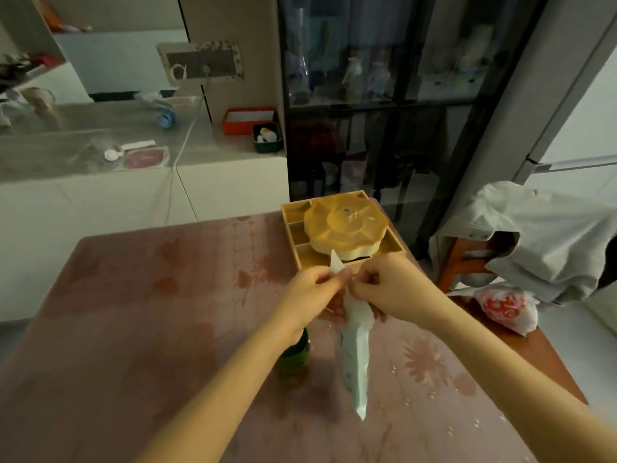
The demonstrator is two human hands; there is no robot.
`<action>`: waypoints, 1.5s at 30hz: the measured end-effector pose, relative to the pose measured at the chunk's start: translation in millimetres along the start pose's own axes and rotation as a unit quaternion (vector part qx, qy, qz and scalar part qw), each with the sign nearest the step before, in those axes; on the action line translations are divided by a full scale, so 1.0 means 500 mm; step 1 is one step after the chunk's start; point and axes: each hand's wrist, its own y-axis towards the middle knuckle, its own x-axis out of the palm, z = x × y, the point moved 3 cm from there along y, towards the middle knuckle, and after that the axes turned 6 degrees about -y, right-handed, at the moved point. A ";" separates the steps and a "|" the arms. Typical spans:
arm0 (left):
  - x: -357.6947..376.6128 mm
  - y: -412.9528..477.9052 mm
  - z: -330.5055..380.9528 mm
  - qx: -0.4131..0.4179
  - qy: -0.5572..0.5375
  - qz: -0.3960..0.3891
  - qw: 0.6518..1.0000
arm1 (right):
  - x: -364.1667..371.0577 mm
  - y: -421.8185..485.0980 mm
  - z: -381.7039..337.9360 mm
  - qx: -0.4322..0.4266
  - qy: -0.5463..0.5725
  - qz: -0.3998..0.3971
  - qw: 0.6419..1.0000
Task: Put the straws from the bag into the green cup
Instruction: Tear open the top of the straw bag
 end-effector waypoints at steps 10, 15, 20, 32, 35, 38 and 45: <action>-0.018 -0.002 -0.041 -0.038 -0.007 -0.067 0.997 | 0.076 -0.032 -0.001 0.057 0.122 -0.060 0.989; -0.004 0.016 -0.049 -0.023 -0.037 -0.090 0.995 | 0.060 -0.037 0.022 0.108 0.189 -0.060 0.974; 0.019 0.030 -0.063 -0.004 -0.044 -0.093 0.995 | 0.047 -0.041 0.051 0.149 0.227 -0.065 0.960; 0.059 0.029 -0.099 0.050 -0.052 -0.068 0.995 | 0.028 -0.046 0.065 0.128 0.153 -0.064 0.978; 0.065 0.028 -0.099 0.053 -0.049 -0.057 0.996 | 0.023 -0.048 0.065 0.113 0.127 -0.069 0.983; 0.071 0.030 -0.098 0.054 -0.021 -0.047 0.997 | 0.022 -0.047 0.062 0.102 0.066 -0.057 0.991; 0.064 0.029 -0.088 0.051 0.025 -0.079 0.995 | 0.022 -0.055 0.043 0.061 -0.048 -0.047 0.996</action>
